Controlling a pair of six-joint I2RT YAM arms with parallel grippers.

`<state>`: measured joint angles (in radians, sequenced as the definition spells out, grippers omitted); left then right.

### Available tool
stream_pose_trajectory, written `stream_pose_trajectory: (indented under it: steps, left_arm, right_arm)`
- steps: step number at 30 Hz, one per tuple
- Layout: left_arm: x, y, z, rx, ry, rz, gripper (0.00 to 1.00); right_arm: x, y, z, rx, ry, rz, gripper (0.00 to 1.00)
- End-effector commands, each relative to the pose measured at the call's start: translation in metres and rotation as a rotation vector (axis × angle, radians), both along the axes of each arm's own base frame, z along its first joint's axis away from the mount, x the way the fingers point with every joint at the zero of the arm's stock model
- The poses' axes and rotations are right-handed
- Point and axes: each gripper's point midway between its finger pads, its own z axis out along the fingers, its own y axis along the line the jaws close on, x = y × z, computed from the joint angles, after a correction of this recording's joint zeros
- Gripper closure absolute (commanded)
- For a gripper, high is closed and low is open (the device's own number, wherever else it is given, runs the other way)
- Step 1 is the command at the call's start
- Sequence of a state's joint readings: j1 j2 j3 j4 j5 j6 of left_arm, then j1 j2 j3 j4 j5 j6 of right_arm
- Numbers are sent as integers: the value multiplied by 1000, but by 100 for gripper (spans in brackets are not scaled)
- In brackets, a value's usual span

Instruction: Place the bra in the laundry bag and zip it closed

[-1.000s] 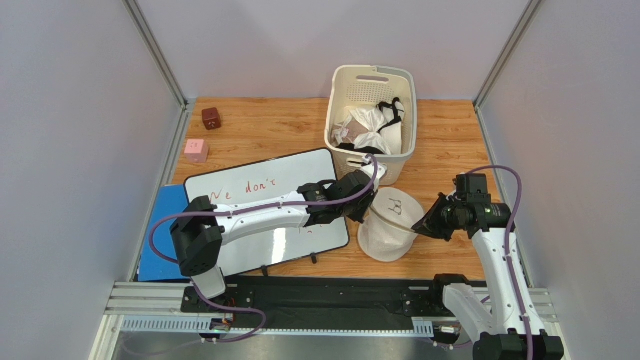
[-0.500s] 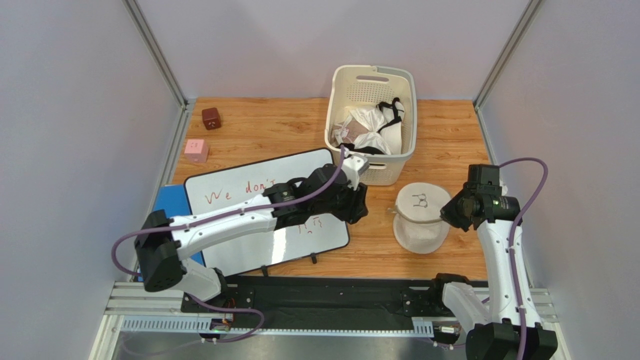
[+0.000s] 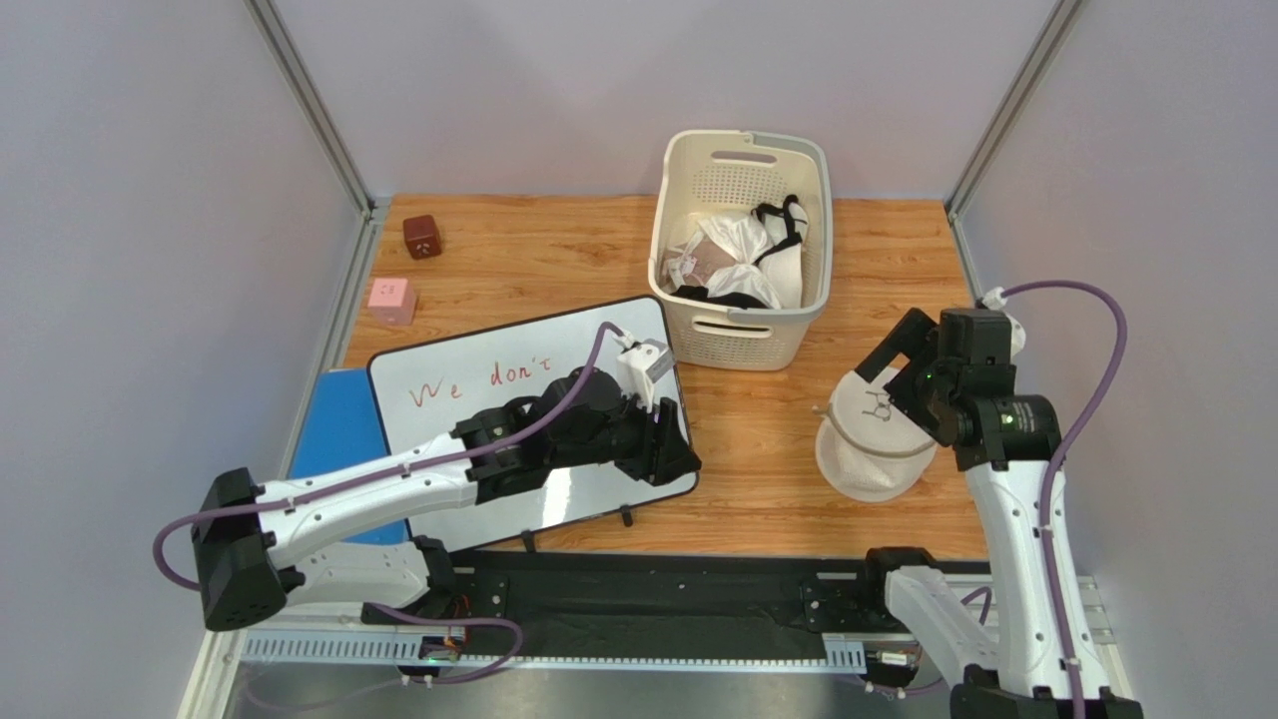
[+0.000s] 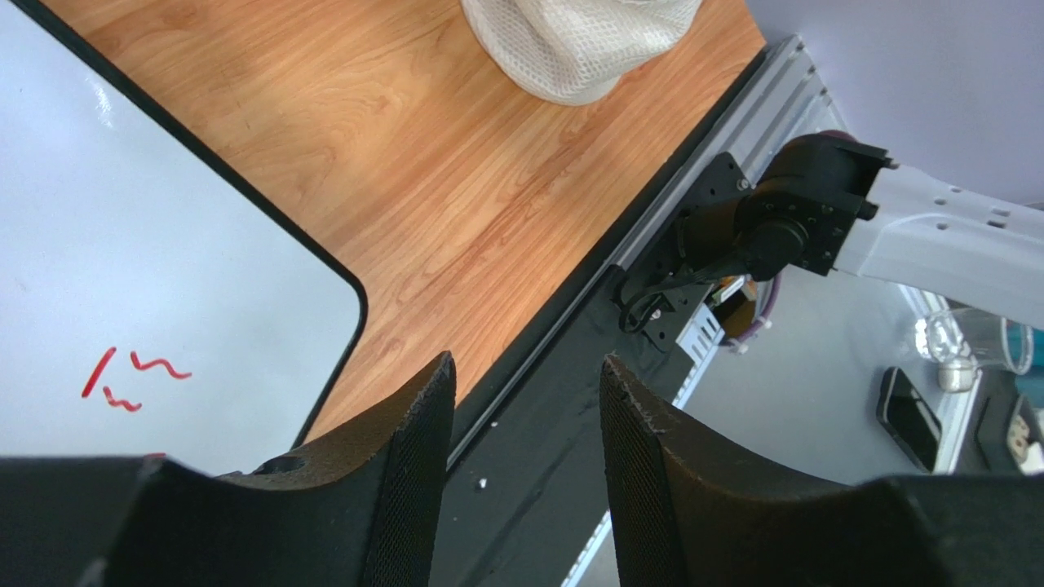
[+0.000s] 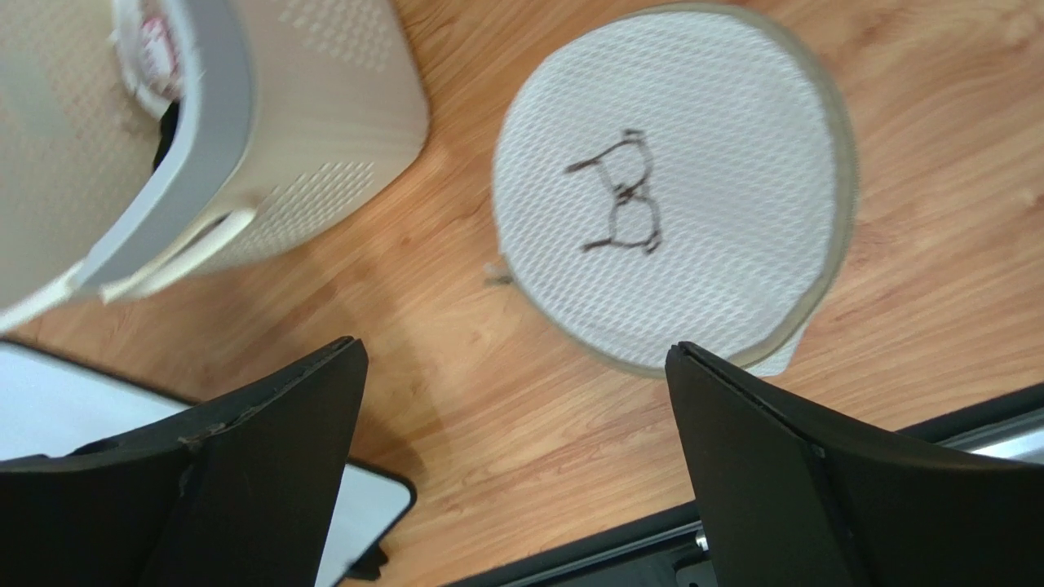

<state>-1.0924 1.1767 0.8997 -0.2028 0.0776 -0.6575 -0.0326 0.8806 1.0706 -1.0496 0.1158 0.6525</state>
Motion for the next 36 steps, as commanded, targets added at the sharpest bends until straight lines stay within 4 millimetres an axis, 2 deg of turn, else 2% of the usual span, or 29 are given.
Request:
stream_pose_trajectory:
  steps: [1,2,3,4,5,6,8,9,10,11,12,13,14,15,16,17,19,20,21,22,23,24,25,27,28,29,34,35,36]
  left_arm:
    - [-9,8,33,-127,-18,14,47]
    - [-11,12,28,-125,-12,23,47]
    - [-12,16,34,-157,-19,29,47]
    - [-15,18,35,-168,-19,31,47]
    - [-16,23,27,-161,-16,39,47]
    - [-18,27,34,-193,-27,42,47]
    - [-22,35,24,-195,-20,55,47]
    - [-26,40,31,-228,-31,57,47]
    - [-28,44,30,-236,-29,62,47]
    - [-32,49,20,-229,-25,63,47]
    - [-36,55,29,-273,-38,58,47]
    - [-35,60,28,-285,-49,79,47]
    - [-39,64,17,-282,-40,77,47]
    - [-45,69,28,-339,-59,65,47]
    - [-49,72,28,-361,-62,56,46]
    - [-53,75,15,-357,-54,48,46]
    - [-63,81,27,-444,-74,14,46]
    - [-70,81,16,-448,-67,-14,46]
    - [-76,86,23,-495,-80,-38,46]
    - [-83,87,7,-488,-65,-65,46]
    - [-87,91,16,-547,-81,-81,46]
    - [-90,93,14,-565,-79,-93,46]
    - [-95,94,1,-562,-67,-111,46]
    - [-99,101,5,-610,-79,-123,46]
    - [-102,102,-6,-605,-72,-134,46]
    - [-105,107,0,-648,-85,-142,46]
    - [-115,105,-24,-628,-54,-197,46]
    - [-115,101,-41,-594,-30,-202,46]
    - [-117,99,-48,-583,-17,-210,46]
  right_arm:
    - [-8,51,32,-4,-101,231,0]
    - [-10,61,32,-4,-95,267,0]
    - [-13,70,32,-6,-92,304,0]
    - [-20,92,30,-2,-89,396,0]
    - [-23,101,28,-3,-81,430,0]
    - [-27,109,24,-6,-73,447,0]
    - [-43,138,18,-4,-51,568,0]
    - [-46,147,17,-5,-58,594,0]
    - [-62,164,10,-7,-54,689,0]
    - [-69,173,8,-2,-62,729,0]
    - [-73,183,12,31,-98,763,0]
    - [-87,192,-2,35,-84,823,0]
    - [-92,196,-6,45,-89,845,0]
    - [-94,201,-7,67,-114,863,0]
    - [-100,202,-6,92,-141,885,0]
    - [-104,199,-24,86,-129,902,0]
    - [-108,204,-12,194,-238,917,0]
    - [-112,202,-30,204,-233,930,0]
    - [-111,207,-21,257,-297,931,0]
    - [-115,203,-13,315,-364,923,0]
    - [-115,201,-25,334,-363,902,0]
    - [-114,201,-22,374,-401,886,0]
    - [-116,200,-23,398,-420,879,0]
    - [-115,191,-31,440,-452,830,0]
    - [-115,188,-34,448,-463,813,0]
    - [-114,180,-35,467,-488,775,0]
    - [-106,161,-78,414,-431,668,0]
    - [-106,162,-83,402,-418,667,0]
    - [-105,162,-89,385,-409,673,0]
